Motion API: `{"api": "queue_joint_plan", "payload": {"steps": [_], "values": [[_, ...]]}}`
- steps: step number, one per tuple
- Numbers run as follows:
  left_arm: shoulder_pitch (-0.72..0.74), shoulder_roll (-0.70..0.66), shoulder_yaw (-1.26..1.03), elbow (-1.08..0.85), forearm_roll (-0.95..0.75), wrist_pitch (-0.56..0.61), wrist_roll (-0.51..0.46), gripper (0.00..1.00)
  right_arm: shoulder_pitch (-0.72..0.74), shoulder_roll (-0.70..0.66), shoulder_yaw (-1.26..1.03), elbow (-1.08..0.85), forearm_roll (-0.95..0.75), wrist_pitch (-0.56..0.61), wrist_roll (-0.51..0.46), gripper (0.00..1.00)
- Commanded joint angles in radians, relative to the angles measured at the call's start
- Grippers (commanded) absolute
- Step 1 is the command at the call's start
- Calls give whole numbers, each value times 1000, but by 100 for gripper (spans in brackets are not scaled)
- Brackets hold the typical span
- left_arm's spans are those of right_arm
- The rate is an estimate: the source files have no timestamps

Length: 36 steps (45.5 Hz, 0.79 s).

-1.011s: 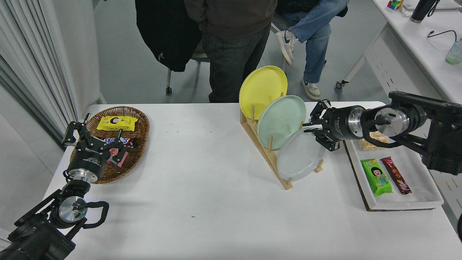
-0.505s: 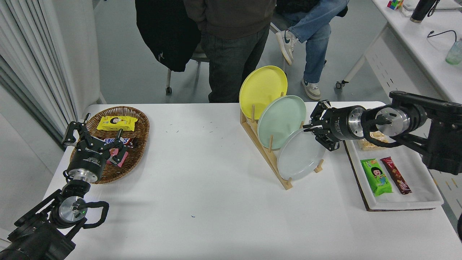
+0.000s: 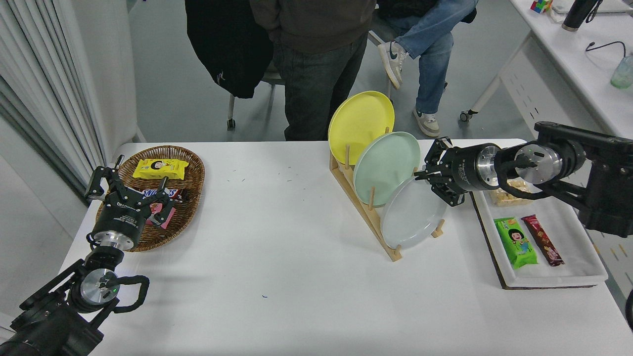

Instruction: Place the plate on the table

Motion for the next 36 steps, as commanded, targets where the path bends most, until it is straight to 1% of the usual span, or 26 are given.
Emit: {"api": "queue_joint_plan", "payload": {"steps": [1,7,13,18,22,30,36], "values": [[0,0,0,0,0,0,0,98,12,-10,60,0,-3,7,-19,0],[0,0,0,0,0,0,0,98,35,-13,63,0,-2,9,-49,0],[0,0,0,0,0,0,0,98,50,-44,99,8,0,27,-80,0],[0,0,0,0,0,0,0,98,84,-67,153,12,3,35,-138,0],[0,0,0,0,0,0,0,98,127,-79,156,18,6,32,-155,0],[0,0,0,0,0,0,0,98,196,-93,156,69,30,1,-168,0],[0,0,0,0,0,0,0,98,265,-121,152,129,98,-63,-198,0]]}}
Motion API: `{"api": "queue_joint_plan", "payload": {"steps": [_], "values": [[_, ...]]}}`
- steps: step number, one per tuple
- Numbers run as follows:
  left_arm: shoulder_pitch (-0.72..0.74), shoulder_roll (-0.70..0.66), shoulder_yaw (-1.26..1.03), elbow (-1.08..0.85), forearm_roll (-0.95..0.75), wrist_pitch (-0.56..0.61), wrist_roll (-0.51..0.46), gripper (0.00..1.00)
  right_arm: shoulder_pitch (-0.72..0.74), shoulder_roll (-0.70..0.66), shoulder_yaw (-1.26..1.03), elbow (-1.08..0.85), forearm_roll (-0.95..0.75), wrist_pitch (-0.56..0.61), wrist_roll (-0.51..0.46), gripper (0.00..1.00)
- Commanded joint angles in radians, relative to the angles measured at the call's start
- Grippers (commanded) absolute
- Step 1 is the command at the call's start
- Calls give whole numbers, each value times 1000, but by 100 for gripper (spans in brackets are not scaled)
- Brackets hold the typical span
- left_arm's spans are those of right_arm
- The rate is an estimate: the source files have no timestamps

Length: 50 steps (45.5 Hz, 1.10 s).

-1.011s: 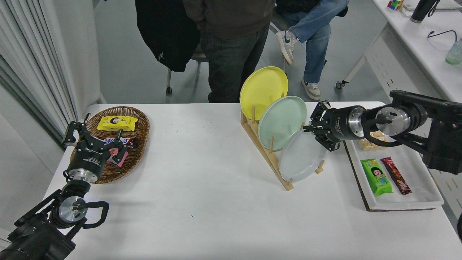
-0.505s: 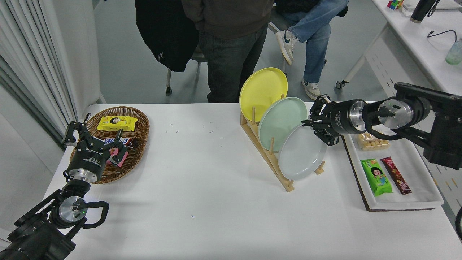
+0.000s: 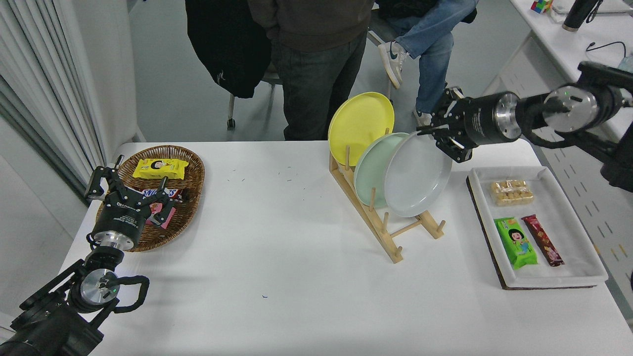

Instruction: Place the plate on the table

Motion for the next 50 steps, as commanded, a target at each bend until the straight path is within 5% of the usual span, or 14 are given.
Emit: {"api": "queue_joint_plan", "payload": {"steps": [1,29,50], "values": [[0,0,0,0,0,0,0,98,116,-39,8,85,78,-75,-52,0],[0,0,0,0,0,0,0,98,282,-50,12,152,210,-155,-77,0],[0,0,0,0,0,0,0,98,253,-22,14,145,233,-177,-77,0]]}}
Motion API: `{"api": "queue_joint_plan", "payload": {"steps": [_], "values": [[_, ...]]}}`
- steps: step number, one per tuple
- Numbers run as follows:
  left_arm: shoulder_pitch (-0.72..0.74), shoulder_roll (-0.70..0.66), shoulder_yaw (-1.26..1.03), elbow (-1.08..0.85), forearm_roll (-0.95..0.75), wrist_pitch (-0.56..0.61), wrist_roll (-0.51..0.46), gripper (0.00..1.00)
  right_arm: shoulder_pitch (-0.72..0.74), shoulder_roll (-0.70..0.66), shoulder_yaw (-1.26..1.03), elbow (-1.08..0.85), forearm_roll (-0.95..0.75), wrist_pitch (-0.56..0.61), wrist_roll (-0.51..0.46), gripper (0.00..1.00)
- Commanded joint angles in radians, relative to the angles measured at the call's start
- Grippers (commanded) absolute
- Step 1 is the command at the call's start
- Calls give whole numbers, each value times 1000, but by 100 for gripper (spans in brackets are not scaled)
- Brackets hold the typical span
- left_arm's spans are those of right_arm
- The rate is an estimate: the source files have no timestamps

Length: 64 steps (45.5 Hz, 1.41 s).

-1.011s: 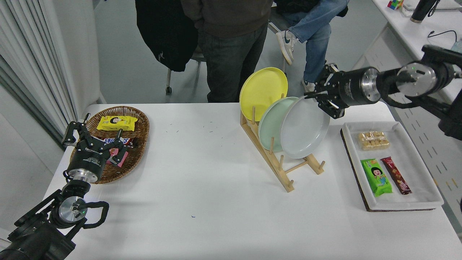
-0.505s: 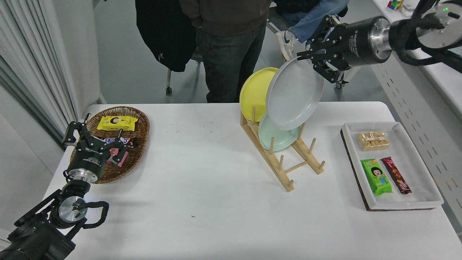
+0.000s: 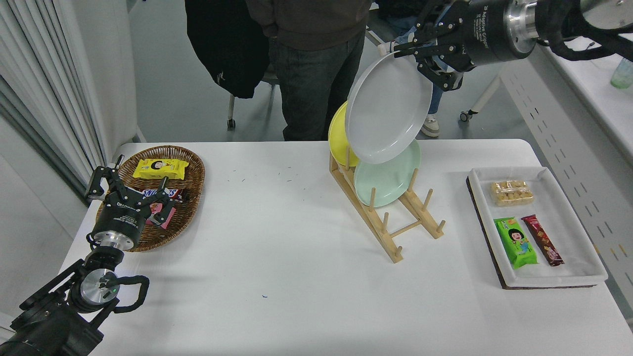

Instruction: Place the plate on the table

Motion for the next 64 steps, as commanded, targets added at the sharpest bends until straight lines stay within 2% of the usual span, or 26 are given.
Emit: {"api": "queue_joint_plan", "payload": {"steps": [1,12,21,30,38,64], "values": [[0,0,0,0,0,0,0,98,-18,9,3,-8,16,-8,-1,0],[0,0,0,0,0,0,0,98,-100,77,99,-34,16,-31,-1,0],[0,0,0,0,0,0,0,98,-130,150,149,-36,91,-134,2,0],[0,0,0,0,0,0,0,98,-146,195,156,-31,98,-180,13,0],[0,0,0,0,0,0,0,98,-146,233,156,-32,140,-303,9,0],[0,0,0,0,0,0,0,98,-207,301,147,-34,218,-340,3,0]]}}
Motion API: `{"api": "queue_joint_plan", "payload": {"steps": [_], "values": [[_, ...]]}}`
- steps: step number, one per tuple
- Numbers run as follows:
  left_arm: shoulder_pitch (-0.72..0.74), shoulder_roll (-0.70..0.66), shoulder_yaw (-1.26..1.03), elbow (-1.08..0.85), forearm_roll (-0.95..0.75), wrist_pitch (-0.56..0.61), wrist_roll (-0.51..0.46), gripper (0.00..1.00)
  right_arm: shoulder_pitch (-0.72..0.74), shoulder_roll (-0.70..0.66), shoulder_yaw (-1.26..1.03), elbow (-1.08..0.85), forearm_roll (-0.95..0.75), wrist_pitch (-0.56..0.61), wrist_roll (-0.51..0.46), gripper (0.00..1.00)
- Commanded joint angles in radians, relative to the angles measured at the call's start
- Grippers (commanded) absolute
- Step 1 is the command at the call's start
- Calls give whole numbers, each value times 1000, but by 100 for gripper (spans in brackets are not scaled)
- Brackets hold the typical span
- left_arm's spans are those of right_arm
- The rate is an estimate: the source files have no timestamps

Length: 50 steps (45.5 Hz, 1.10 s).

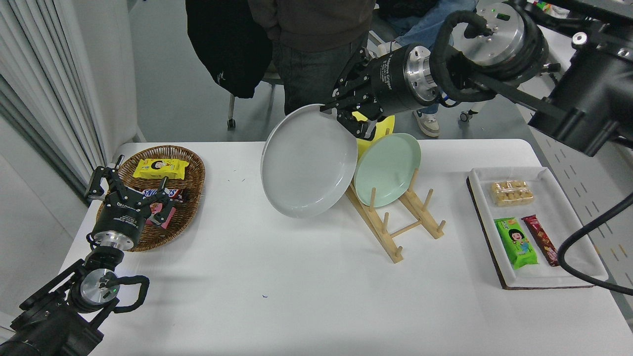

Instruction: Place the plate on the table

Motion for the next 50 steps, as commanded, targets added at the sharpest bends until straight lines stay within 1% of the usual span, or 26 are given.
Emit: {"api": "queue_joint_plan", "payload": {"steps": [1,10,14,20,28,33,39,47,50], "values": [[0,0,0,0,0,0,0,98,-40,28,-3,-6,19,-15,-1,0],[0,0,0,0,0,0,0,98,-83,53,1,-22,73,-49,-1,0],[0,0,0,0,0,0,0,98,-108,79,4,-44,72,-59,-1,0],[0,0,0,0,0,0,0,98,-143,151,8,-160,62,-53,-1,0],[0,0,0,0,0,0,0,98,-143,252,8,-347,56,-33,-1,0],[0,0,0,0,0,0,0,98,-142,290,-6,-410,62,-53,-3,0],[0,0,0,0,0,0,0,98,-163,315,1,-421,72,-119,-6,0],[0,0,0,0,0,0,0,98,-189,347,7,-424,75,-168,-6,0],[0,0,0,0,0,0,0,98,-201,358,8,-424,76,-167,-6,0]]}}
